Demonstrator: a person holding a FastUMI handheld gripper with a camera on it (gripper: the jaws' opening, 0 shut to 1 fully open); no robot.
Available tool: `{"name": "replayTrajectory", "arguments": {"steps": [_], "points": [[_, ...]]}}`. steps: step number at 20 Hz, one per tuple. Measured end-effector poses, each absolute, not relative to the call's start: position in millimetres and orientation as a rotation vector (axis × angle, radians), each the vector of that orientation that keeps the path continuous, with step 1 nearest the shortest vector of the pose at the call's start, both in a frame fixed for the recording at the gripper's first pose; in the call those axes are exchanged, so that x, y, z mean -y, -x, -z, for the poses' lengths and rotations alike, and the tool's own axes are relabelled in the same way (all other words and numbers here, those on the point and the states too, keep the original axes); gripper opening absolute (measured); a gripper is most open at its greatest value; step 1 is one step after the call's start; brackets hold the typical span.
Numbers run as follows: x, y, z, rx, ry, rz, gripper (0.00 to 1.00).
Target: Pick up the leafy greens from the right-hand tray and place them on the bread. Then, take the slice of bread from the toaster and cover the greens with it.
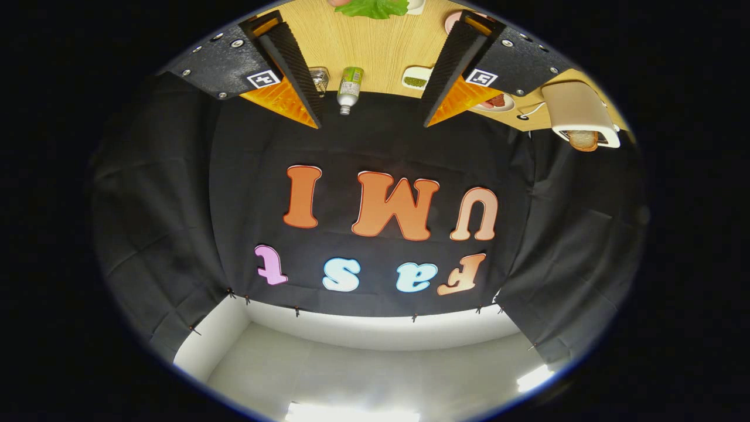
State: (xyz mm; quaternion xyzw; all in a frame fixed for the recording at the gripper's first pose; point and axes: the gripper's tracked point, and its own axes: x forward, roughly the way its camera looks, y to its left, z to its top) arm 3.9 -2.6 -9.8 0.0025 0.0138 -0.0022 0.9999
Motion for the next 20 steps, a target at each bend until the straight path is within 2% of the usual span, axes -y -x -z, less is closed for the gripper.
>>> {"name": "replayTrajectory", "arguments": {"steps": [10,20], "points": [[17,-2,42,-0.113,0.014,0.031,0.99],[29,7,133,-0.455,0.043,0.035,0.99]]}}
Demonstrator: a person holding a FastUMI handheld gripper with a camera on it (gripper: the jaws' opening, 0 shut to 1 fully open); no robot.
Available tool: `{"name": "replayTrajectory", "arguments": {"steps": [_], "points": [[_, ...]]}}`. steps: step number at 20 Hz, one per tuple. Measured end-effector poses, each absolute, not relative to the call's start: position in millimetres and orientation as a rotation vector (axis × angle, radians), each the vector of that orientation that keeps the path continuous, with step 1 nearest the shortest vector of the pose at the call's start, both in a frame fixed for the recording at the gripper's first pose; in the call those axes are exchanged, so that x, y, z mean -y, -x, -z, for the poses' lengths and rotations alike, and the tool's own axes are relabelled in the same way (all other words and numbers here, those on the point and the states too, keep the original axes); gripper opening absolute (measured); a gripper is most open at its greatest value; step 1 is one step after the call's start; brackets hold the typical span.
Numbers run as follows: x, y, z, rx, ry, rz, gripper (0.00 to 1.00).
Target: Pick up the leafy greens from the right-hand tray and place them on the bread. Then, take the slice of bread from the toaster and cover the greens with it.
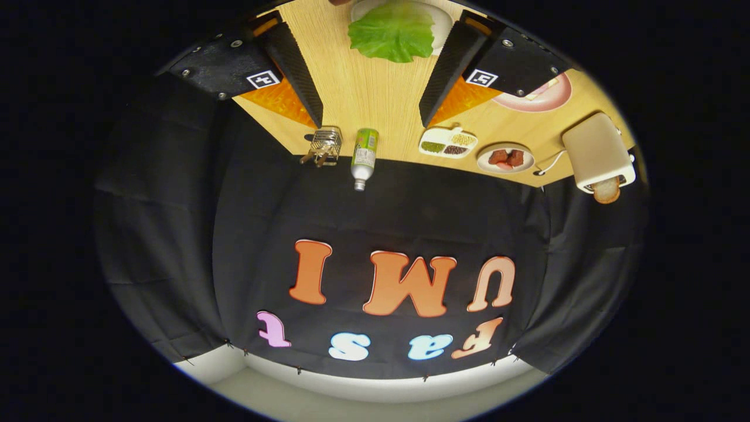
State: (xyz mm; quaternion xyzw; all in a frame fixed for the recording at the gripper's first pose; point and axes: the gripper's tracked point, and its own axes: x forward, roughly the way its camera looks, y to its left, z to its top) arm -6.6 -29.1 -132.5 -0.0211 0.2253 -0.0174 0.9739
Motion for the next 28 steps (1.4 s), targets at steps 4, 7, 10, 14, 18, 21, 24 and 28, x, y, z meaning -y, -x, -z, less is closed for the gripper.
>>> {"name": "replayTrajectory", "arguments": {"steps": [4,7,10,14,18,21,24,28], "points": [[22,18,160,-0.615,0.092,-0.002,0.99],[6,35,184,-0.777,0.049,-0.072,0.99],[-2,45,201,-0.883,-0.005,-0.093,0.97],[-6,55,215,-0.992,-0.014,-0.109,0.96],[-8,66,225,-1.088,-0.043,-0.115,0.95],[-12,71,236,-1.15,-0.019,-0.131,0.94],[-14,76,243,-1.195,-0.015,-0.145,0.94],[-11,85,263,-1.256,0.031,-0.125,0.93]]}}
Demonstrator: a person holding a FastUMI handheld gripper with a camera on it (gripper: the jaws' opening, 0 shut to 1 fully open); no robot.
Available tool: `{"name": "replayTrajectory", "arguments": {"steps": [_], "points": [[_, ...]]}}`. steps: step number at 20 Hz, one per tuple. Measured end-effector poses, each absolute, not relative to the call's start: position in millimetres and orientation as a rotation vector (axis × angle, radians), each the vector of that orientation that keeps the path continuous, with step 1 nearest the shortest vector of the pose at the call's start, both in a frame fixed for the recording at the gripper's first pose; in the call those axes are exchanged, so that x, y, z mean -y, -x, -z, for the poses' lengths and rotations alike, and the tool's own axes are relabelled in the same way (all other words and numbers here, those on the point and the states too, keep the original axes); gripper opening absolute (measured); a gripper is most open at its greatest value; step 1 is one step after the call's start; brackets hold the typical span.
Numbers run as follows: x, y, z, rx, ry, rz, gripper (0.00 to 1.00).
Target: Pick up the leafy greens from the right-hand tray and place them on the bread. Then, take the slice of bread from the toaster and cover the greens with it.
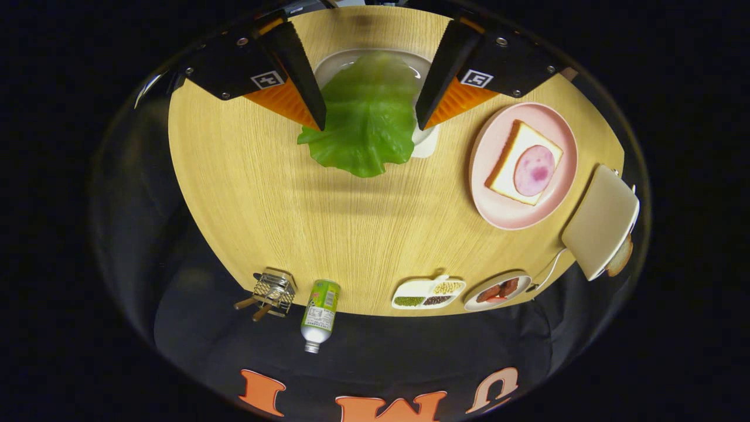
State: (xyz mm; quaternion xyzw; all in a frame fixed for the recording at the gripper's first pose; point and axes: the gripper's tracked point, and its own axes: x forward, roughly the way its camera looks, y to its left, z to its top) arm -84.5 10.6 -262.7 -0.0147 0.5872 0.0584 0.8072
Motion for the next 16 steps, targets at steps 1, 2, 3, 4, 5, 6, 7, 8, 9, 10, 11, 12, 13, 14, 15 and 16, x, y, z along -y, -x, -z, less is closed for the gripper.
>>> {"name": "replayTrajectory", "arguments": {"steps": [1,2,3,4,5,6,7,8,9,10,11,12,13,14,15,16], "points": [[-13,86,268,-1.273,0.025,-0.131,0.93],[-13,89,273,-1.287,0.024,-0.127,0.93],[-11,89,278,-1.299,0.024,-0.119,0.93],[-8,89,283,-1.307,0.02,-0.109,0.91],[-7,89,286,-1.317,0.006,-0.101,0.91],[-7,91,290,-1.326,-0.009,-0.095,0.88],[-6,92,294,-1.334,-0.021,-0.084,0.87],[-6,94,297,-1.345,-0.033,-0.078,0.84],[-8,96,297,-1.355,-0.06,-0.077,0.82],[-7,94,299,-1.348,-0.069,-0.068,0.77],[-6,94,298,-1.348,-0.071,-0.065,0.72],[-6,92,299,-1.337,-0.07,-0.064,0.67],[-7,89,298,-1.318,-0.074,-0.065,0.64],[-5,90,298,-1.309,-0.072,-0.066,0.51],[-5,87,298,-1.298,-0.072,-0.067,0.41],[-5,87,299,-1.289,-0.077,-0.065,0.32]]}}
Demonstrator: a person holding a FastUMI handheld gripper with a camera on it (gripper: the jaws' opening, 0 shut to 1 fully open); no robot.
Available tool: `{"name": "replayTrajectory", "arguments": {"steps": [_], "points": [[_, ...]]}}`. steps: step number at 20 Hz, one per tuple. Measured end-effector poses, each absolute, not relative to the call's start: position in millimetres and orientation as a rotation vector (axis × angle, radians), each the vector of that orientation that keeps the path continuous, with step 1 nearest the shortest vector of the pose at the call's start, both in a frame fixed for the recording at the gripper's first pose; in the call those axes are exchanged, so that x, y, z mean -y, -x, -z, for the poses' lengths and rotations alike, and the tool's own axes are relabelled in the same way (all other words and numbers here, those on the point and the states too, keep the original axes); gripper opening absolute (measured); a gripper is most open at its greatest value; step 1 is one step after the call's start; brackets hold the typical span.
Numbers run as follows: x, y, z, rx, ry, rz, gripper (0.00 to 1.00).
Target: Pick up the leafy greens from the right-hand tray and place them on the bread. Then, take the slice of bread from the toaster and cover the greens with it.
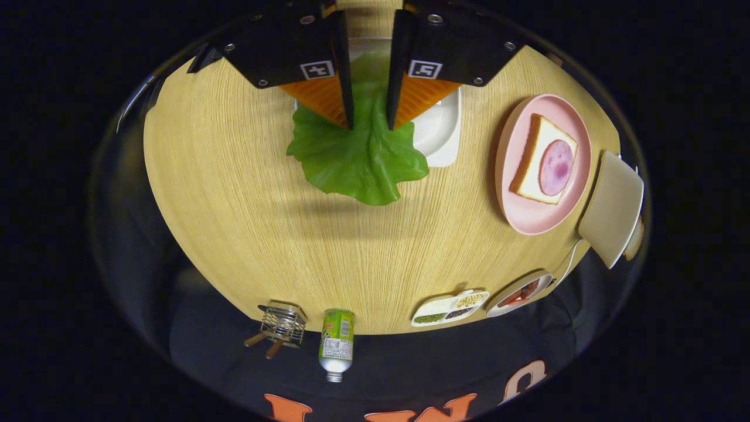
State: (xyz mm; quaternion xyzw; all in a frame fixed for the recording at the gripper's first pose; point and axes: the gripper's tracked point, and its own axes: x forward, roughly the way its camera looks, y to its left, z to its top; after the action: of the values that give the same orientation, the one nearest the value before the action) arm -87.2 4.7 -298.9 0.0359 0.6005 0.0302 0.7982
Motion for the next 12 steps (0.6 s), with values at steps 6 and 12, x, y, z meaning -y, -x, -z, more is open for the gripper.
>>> {"name": "replayTrajectory", "arguments": {"steps": [6,12], "points": [[-17,77,283,-1.239,-0.198,-0.101,0.03],[-46,51,236,-1.105,-0.216,-0.202,0.03]]}}
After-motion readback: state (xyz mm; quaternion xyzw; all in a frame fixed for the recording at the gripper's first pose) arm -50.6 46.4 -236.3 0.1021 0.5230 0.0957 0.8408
